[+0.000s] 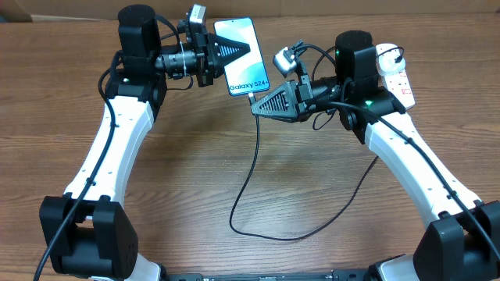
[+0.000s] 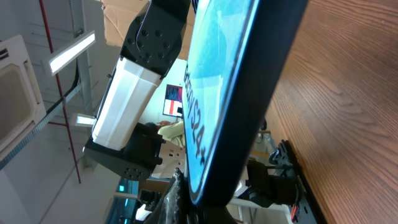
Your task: Plug charger to phone and switch on socket
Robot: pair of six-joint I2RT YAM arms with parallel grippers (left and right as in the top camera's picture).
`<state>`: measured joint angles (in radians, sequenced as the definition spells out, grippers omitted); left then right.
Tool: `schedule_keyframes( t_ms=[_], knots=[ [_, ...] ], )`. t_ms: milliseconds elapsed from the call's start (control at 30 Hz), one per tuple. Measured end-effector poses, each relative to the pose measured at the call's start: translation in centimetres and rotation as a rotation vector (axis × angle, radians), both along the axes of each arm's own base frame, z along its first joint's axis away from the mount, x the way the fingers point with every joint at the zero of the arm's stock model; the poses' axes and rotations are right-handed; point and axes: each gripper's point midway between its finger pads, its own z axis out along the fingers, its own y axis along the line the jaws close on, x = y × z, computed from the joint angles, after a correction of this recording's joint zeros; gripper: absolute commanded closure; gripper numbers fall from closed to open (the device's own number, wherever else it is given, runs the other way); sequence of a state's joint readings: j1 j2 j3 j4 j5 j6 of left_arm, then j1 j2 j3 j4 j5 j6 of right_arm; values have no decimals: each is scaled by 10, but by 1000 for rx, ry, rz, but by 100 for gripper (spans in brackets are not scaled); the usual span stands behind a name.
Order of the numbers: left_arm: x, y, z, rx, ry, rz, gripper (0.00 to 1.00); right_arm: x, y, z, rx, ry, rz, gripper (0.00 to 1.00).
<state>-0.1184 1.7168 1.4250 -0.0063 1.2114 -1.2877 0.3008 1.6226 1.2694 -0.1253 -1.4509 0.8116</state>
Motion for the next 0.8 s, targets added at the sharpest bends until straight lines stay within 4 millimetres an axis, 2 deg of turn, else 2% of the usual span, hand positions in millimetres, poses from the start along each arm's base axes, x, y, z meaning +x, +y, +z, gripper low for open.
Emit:
schedule_keyframes(
  t_ms=[800],
  knots=[
    [-1, 0, 0, -2, 0, -6, 96, 4, -4, 0, -4, 19, -15, 96]
  ],
)
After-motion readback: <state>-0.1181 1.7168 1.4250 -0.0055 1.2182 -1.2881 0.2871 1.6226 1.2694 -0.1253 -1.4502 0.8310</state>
